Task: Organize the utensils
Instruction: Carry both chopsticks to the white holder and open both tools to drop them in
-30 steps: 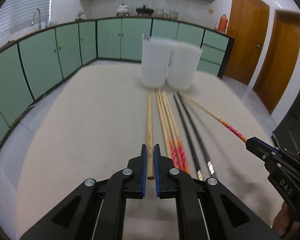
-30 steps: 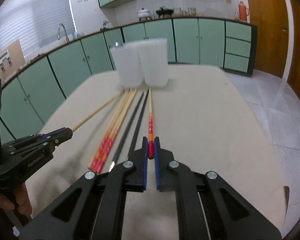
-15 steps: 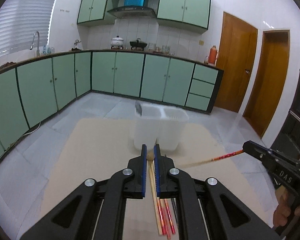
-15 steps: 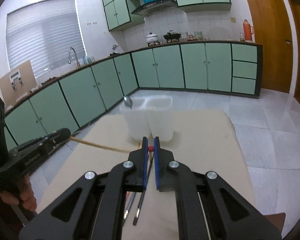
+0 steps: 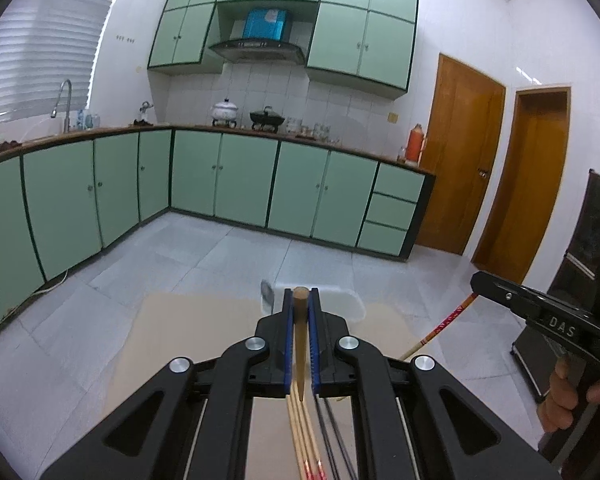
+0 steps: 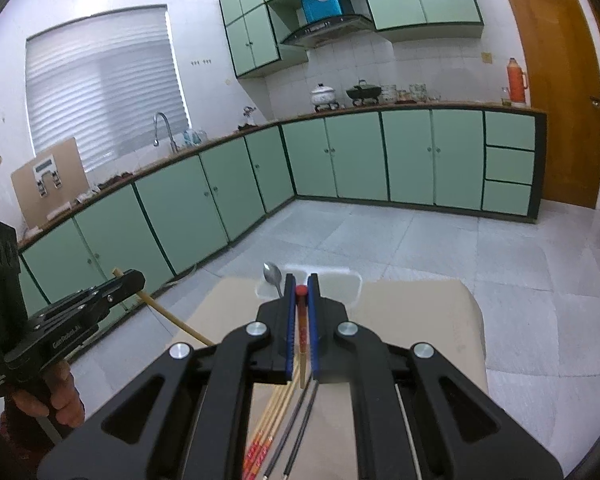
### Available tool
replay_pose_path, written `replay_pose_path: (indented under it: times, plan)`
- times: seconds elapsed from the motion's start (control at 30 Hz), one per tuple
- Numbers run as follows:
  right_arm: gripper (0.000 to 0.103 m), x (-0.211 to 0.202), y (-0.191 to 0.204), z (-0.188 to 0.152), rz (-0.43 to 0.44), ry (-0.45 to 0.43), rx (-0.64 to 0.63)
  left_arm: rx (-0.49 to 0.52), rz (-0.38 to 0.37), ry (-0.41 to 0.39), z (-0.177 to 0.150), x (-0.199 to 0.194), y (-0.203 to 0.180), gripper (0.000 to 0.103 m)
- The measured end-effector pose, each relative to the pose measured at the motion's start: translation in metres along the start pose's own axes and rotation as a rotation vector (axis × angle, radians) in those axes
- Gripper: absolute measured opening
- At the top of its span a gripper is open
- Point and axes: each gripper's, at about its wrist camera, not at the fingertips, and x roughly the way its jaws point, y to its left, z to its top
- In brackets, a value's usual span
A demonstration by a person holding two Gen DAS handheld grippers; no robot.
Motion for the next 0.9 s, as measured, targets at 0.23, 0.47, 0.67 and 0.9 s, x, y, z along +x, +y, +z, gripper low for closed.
replay_pose_path:
  times: [0.23, 0.47, 0.67, 0.9]
  plan:
    - [0.005, -0.008, -0.001, 0.049, 0.005, -0.096, -0.03, 0.036, -0.013, -0.113, 0.048, -0.002, -0.011, 0.007]
    - [0.005, 0.012, -0.014, 0.081, -0.042, -0.15, -0.05, 0.084, 0.005, -0.156, 0.078, 0.031, -0.026, 0.007]
    - [0.005, 0.059, -0.033, 0.075, -0.093, -0.12, -0.046, 0.081, 0.048, -0.083, 0.071, 0.086, -0.02, 0.007]
    - [0.005, 0.107, -0.046, 0.052, -0.115, -0.043, -0.01, 0.059, 0.073, 0.028, 0.049, 0.141, -0.006, 0.007]
